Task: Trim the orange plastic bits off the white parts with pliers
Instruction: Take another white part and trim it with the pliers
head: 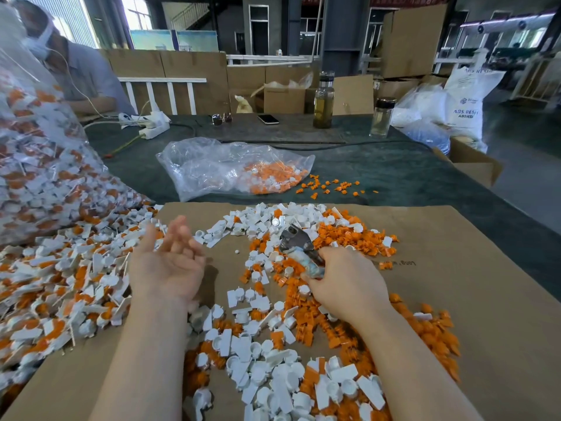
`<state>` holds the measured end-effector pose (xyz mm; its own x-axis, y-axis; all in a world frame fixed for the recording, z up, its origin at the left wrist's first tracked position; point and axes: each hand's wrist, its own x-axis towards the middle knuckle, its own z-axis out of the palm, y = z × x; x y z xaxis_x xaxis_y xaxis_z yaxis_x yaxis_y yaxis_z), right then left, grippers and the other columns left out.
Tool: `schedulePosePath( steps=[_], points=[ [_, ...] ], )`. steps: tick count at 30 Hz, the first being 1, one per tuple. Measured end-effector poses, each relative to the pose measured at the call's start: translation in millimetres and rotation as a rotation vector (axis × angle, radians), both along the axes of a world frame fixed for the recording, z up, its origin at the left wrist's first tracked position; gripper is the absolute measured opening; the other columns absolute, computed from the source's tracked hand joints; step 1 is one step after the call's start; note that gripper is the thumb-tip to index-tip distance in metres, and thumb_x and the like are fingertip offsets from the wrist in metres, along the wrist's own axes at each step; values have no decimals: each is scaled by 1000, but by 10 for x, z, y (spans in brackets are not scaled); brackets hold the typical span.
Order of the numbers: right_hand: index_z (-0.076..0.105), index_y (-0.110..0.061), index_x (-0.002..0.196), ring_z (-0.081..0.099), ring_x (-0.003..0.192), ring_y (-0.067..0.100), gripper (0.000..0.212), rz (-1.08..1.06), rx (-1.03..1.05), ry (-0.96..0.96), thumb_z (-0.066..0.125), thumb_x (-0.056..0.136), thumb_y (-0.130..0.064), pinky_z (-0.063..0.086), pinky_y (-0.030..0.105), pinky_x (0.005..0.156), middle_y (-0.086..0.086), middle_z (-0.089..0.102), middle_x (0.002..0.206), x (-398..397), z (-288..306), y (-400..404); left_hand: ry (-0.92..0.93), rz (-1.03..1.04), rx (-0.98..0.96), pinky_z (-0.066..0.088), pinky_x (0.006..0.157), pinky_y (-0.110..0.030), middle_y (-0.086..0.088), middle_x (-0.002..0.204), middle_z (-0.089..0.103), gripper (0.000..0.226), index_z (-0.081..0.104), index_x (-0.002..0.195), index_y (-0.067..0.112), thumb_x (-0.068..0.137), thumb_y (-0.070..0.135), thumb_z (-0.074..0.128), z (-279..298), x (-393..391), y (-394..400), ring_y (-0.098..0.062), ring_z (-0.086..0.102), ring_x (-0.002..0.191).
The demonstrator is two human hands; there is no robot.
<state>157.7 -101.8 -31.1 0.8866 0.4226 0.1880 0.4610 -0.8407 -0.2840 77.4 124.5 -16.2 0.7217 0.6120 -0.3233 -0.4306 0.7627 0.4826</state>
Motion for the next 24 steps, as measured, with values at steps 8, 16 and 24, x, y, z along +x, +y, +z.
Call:
schedulePosePath(
  steps=[8, 16, 24],
  points=[
    [60, -28, 95, 56, 67, 10, 20, 10, -56, 38, 65, 84, -44, 50, 27, 53, -11, 55, 76, 15, -20, 14, 738, -308, 1304, 43, 67, -22, 15, 99, 66, 8, 68, 93, 35, 91, 27, 69, 4, 100, -416, -5, 60, 87],
    [58, -29, 90, 55, 66, 8, 25, 46, -56, 80, 64, 83, -53, 52, 28, 55, -12, 54, 74, 42, -25, -1, 918, -436, 1656, 52, 71, -28, 7, 99, 60, 23, 61, 106, 30, 90, 14, 61, -73, 151, -521, -13, 63, 85],
    [42, -33, 70, 45, 60, 4, 37, 110, -55, 43, 62, 80, -63, 33, 24, 45, -13, 47, 67, -34, -7, 39, 827, -472, 1839, 40, 71, -25, 2, 111, 56, 19, 56, 102, 30, 94, 13, 53, -75, 150, -538, -12, 55, 89]
  ],
)
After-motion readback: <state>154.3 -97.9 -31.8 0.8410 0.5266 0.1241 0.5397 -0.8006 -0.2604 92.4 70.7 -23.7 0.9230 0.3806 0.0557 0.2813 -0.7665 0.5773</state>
